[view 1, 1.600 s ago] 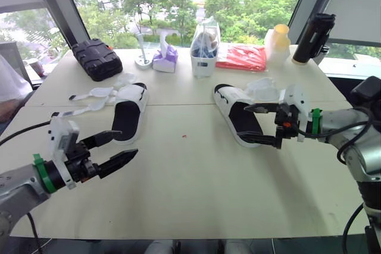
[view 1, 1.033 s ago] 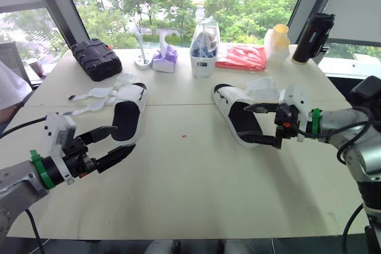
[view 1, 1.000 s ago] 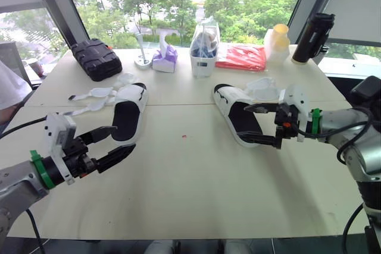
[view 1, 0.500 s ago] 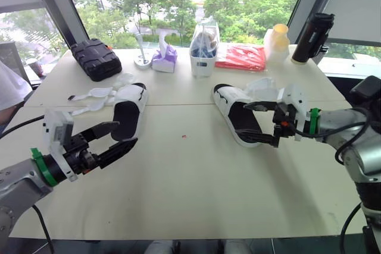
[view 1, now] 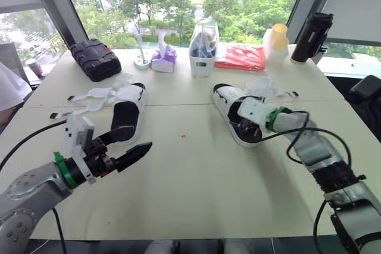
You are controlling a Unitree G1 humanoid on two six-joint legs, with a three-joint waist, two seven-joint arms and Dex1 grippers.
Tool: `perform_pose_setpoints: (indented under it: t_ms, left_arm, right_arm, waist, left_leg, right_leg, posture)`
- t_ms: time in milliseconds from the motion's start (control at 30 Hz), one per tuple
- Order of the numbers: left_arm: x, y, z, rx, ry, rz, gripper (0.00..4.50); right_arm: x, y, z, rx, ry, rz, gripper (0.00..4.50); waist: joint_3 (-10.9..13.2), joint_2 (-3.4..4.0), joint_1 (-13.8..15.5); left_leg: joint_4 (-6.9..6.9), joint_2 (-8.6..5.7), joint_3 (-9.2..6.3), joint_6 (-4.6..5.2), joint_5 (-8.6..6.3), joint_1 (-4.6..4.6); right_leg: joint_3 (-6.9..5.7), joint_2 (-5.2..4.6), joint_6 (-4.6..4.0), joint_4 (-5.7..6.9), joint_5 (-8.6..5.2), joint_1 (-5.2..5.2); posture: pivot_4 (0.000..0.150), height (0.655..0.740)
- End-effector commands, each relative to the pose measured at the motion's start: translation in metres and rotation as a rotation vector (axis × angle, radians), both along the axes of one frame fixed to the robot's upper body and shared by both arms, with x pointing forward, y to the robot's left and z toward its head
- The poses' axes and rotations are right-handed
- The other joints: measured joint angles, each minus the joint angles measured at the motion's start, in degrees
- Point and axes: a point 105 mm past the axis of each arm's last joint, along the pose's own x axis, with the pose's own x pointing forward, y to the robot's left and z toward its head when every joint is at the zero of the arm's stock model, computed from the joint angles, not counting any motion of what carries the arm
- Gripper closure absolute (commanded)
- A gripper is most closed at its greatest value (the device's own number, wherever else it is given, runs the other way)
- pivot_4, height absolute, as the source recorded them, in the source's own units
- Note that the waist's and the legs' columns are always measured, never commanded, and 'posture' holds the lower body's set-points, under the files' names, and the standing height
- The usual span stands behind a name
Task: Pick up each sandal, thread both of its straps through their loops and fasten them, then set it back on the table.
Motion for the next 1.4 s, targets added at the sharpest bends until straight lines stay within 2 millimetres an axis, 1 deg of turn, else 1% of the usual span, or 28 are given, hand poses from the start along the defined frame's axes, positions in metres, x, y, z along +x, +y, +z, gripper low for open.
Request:
perform_pose_setpoints:
  t_ms: [33,67,167,367,467,533,633,767,800,833,867,1033,1067,1133,1200,1267,1333,1400]
  left_arm:
    - [-0.003,-0.004,0.008,0.002,-0.052,-0.001,0.03]
    - [-0.003,-0.004,0.008,0.003,-0.053,-0.001,0.03]
    - [-0.003,-0.005,0.008,-0.001,-0.055,0.004,0.03]
    - [-0.002,-0.005,0.009,-0.002,-0.058,0.012,0.03]
    - [-0.001,-0.007,0.008,0.006,-0.063,0.015,0.03]
    - [0.000,-0.007,0.008,0.006,-0.065,0.015,0.03]
    - [-0.001,-0.008,0.005,0.017,-0.062,0.017,0.00]
    - [-0.003,-0.007,-0.001,0.031,-0.049,0.025,0.00]
    - [-0.004,-0.008,-0.002,0.028,-0.047,0.025,0.00]
    - [-0.004,-0.008,-0.002,0.024,-0.046,0.025,0.00]
    - [-0.005,-0.008,-0.002,0.020,-0.043,0.023,0.00]
    - [-0.006,-0.010,-0.003,0.009,-0.039,0.020,0.00]
    - [-0.005,-0.010,-0.003,0.009,-0.039,0.019,0.00]
    - [-0.004,-0.011,-0.005,0.015,-0.041,0.015,0.00]
    - [-0.002,-0.011,-0.006,0.016,-0.039,0.010,0.00]
    - [-0.001,-0.012,-0.007,0.014,-0.034,-0.004,0.00]
    - [-0.001,-0.011,-0.007,0.018,-0.034,-0.012,0.00]
    - [0.003,-0.010,-0.008,0.025,-0.035,-0.017,0.00]
  right_arm:
    - [0.018,0.003,0.007,-0.132,-0.174,-0.030,0.00]
    - [0.022,0.005,0.009,-0.170,-0.217,-0.037,0.00]
    - [0.034,0.006,0.017,-0.177,-0.301,-0.077,0.00]
    - [0.048,0.009,0.015,-0.278,-0.363,-0.086,0.00]
    - [0.058,0.023,0.014,-0.261,-0.380,-0.091,0.00]
    - [0.061,0.028,0.011,-0.260,-0.375,-0.087,0.00]
    - [0.062,0.036,0.009,-0.248,-0.374,-0.074,0.83]
    - [0.063,0.047,0.007,-0.250,-0.395,-0.052,2.96]
    - [0.063,0.047,0.008,-0.256,-0.402,-0.048,3.42]
    - [0.063,0.048,0.008,-0.258,-0.408,-0.043,4.08]
    - [0.063,0.048,0.010,-0.253,-0.416,-0.045,4.48]
    - [0.060,0.049,0.019,-0.227,-0.452,-0.006,4.48]
    - [0.058,0.050,0.023,-0.212,-0.469,0.024,4.48]
    - [0.044,0.055,0.036,-0.200,-0.537,0.157,4.48]
    - [0.019,0.064,0.041,-0.217,-0.573,0.362,4.48]
    - [-0.008,0.068,0.041,-0.278,-0.590,0.556,4.48]
    - [-0.026,0.068,0.039,-0.303,-0.583,0.680,4.48]
    - [-0.055,0.068,0.035,-0.337,-0.565,0.877,4.48]
  waist:
    - [0.0,0.00,0.0]
    - [0.0,0.00,-0.1]
    - [0.0,-0.01,-0.3]
    - [0.0,-0.01,-1.1]
    - [0.0,-0.04,-1.7]
    - [0.0,-0.08,-2.1]
    - [0.0,-0.09,-2.6]
    - [0.0,-0.09,-2.8]
    - [0.0,-0.09,-2.9]
    - [-0.1,-0.12,-2.9]
    - [-0.1,-0.14,-2.9]
    - [-0.1,-0.14,-2.8]
    - [-0.1,-0.14,-2.8]
    - [-0.1,-0.13,-2.7]
    - [-0.1,-0.12,-2.4]
    - [-0.1,-0.13,-2.5]
    - [-0.1,-0.14,-2.9]
    - [0.0,-0.15,-3.0]
  left_leg:
    - [0.00,0.01,0.00,-0.01,0.01,0.00]
    - [0.00,0.02,0.00,-0.01,0.01,0.00]
    - [0.00,0.20,0.15,-0.05,0.03,0.02]
    - [-0.08,0.29,0.45,-0.07,0.04,0.06]
    - [-0.20,0.36,0.82,-0.07,0.04,0.20]
    - [-0.49,0.45,1.16,-0.17,0.11,0.43]
    - [-0.61,0.68,1.23,-0.20,0.14,0.47]
    - [-0.69,0.70,1.23,-0.20,0.14,0.45]
    - [-0.70,0.71,1.25,-0.21,0.14,0.45]
    - [-0.70,0.77,1.32,-0.21,0.14,0.46]
    - [-0.70,0.84,1.33,-0.21,0.13,0.46]
    - [-0.70,1.12,1.34,-0.34,0.20,0.48]
    - [-0.71,1.14,1.34,-0.36,0.21,0.48]
    - [-0.72,1.15,1.36,-0.37,0.21,0.46]
    - [-0.71,1.14,1.37,-0.37,0.21,0.34]
    - [-0.68,1.10,1.47,-0.37,0.22,0.05]
    - [-0.72,1.09,1.58,-0.39,0.20,0.05]
    - [-0.73,1.15,1.71,-0.43,0.18,0.12]
  right_leg:
    - [0.03,0.03,-0.02,0.00,0.01,0.00]
    - [0.06,0.07,-0.03,0.00,0.01,0.00]
    - [0.45,0.40,-0.14,-0.02,0.06,-0.09]
    - [0.76,0.57,-0.22,-0.03,0.12,-0.22]
    - [1.04,0.73,-0.30,-0.04,0.19,-0.29]
    - [1.24,0.78,-0.34,-0.05,0.26,-0.31]
    - [1.26,0.85,-0.35,-0.05,0.29,-0.33]
    - [1.30,0.87,-0.45,-0.05,0.36,-0.44]
    - [1.32,0.88,-0.46,-0.05,0.37,-0.48]
    - [1.38,0.96,-0.52,-0.05,0.41,-0.50]
    - [1.40,1.03,-0.56,-0.06,0.43,-0.50]
    - [1.40,1.33,-0.70,-0.07,0.52,-0.51]
    - [1.40,1.37,-0.72,-0.07,0.53,-0.52]
    - [1.40,1.39,-0.74,-0.07,0.54,-0.54]
    - [1.40,1.39,-0.73,-0.09,0.55,-0.63]
    - [1.42,1.38,-0.57,-0.09,0.63,-0.91]
    - [1.45,1.40,-0.53,-0.09,0.66,-0.97]
    - [1.59,1.54,-0.54,-0.09,0.66,-0.98]
  posture:
    - [0.150,0.7400]
    - [0.150,0.7400]
    - [0.150,0.7400]
    - [0.150,0.7400]
    - [0.150,0.7400]
    - [0.150,0.7400]
    - [0.150,0.7400]
    - [0.150,0.7400]
    - [0.150,0.7400]
    - [0.150,0.7400]
    - [0.150,0.7400]
    - [0.150,0.7400]
    - [0.150,0.7400]
    - [0.150,0.7400]
    - [0.150,0.7400]
    - [0.150,0.7400]
    - [0.150,0.7400]
    - [0.150,0.7400]
